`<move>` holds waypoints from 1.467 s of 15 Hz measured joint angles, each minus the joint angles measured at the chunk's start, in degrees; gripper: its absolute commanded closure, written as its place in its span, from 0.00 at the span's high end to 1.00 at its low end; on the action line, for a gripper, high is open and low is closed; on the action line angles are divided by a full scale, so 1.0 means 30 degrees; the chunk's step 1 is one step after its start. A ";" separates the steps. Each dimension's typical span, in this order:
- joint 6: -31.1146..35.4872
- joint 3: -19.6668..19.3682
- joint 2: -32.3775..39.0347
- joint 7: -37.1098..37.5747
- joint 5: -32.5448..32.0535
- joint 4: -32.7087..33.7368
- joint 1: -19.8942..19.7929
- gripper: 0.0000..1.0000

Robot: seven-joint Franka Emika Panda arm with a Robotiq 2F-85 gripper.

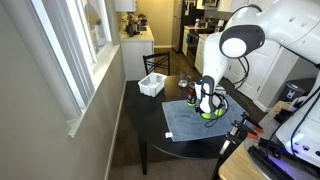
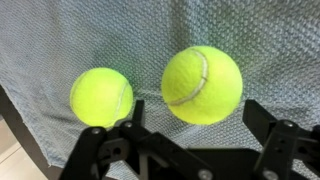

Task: Put one tennis ball in the black container.

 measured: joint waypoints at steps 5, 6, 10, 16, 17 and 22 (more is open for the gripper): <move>-0.0654 0.0625 0.0155 -0.0030 0.0001 0.0510 -0.0502 0.74; -0.0884 0.0827 0.0155 -0.0030 0.0001 0.0621 -0.0696 0.68; -0.1256 0.1322 0.0152 -0.0055 0.0001 0.0931 -0.1505 0.44; -0.0931 0.1308 -0.0348 -0.0087 0.0001 0.0708 -0.1481 0.43; -0.0656 0.1318 -0.0714 -0.0189 0.0001 0.0401 -0.1405 0.43; -0.0300 0.1448 -0.3127 -0.0728 0.0001 -0.1650 -0.0986 0.43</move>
